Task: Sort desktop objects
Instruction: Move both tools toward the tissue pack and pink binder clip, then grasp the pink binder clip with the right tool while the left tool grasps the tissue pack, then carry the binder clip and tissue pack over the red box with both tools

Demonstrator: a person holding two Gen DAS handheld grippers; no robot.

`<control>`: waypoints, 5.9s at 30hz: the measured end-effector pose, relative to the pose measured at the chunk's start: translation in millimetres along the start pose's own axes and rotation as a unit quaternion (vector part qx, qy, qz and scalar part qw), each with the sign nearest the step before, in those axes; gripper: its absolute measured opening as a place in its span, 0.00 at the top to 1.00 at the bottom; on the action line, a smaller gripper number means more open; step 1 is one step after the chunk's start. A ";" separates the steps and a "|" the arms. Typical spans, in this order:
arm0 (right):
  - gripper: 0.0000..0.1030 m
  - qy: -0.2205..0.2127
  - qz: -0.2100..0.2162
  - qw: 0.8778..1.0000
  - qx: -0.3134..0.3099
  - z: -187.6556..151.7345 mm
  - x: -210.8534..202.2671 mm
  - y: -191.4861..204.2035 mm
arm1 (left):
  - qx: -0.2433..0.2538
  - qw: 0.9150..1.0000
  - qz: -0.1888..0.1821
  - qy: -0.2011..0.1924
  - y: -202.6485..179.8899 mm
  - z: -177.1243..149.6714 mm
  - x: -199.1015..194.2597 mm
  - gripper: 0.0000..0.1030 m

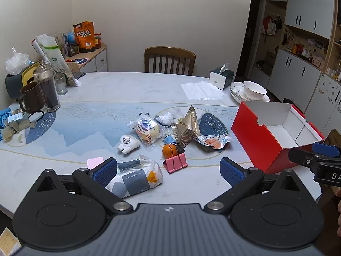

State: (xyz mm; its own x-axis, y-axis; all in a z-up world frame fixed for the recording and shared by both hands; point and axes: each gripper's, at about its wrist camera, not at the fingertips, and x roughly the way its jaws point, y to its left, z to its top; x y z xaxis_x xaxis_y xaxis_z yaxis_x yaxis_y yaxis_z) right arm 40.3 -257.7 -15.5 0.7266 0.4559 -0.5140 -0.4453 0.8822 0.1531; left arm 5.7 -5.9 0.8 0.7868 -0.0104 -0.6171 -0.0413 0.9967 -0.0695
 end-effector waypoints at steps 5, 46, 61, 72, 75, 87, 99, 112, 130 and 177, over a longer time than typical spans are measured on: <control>0.12 -0.002 0.008 1.000 -0.006 0.1 -1.2 -0.6 | 0.003 1.000 0.009 0.001 -0.9 0.1 -0.1 0.00; 0.13 0.109 0.035 0.991 -0.063 -6.3 142.2 92.5 | 0.252 0.957 -0.141 0.041 81.8 -19.2 132.3 0.00; 0.14 0.181 0.020 0.982 -0.055 -20.1 216.4 125.4 | 0.303 0.919 -0.225 0.112 102.4 -23.4 193.8 0.00; 0.15 0.211 0.005 0.977 -0.038 -21.7 238.3 126.9 | 0.295 0.919 -0.230 0.127 105.1 -29.7 203.6 0.01; 0.16 0.216 0.005 0.976 -0.037 -23.7 241.3 126.7 | 0.292 0.920 -0.227 0.127 104.4 -29.4 203.7 0.01; 0.35 0.215 0.006 0.974 -0.064 -23.3 242.2 133.9 | 0.274 0.931 -0.211 0.120 106.8 -24.9 199.0 0.23; 0.52 0.241 0.018 0.967 -0.082 -24.6 226.9 133.9 | 0.264 0.935 -0.208 0.114 107.4 -25.5 195.8 0.34; 0.52 0.306 0.019 0.948 -0.085 -6.3 207.9 124.0 | 0.249 0.938 -0.209 0.120 106.8 -20.9 197.6 0.44; 0.52 0.270 -0.006 0.961 -0.060 8.1 166.3 102.9 | 0.233 0.937 -0.228 0.127 99.4 -14.2 185.4 0.65; 0.52 0.168 0.016 0.985 -0.021 80.7 106.4 -123.4 | 0.295 0.919 -0.258 0.043 -168.0 75.8 150.0 0.66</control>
State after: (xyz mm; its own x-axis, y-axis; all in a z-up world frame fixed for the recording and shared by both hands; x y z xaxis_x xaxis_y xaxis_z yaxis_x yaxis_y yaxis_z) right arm 214.8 -308.6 -21.0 0.5008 0.4120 -0.7612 -0.4911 0.8595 0.1421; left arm 177.3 -168.9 -20.7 0.5551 -0.4741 -0.6834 0.6841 0.7276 0.0509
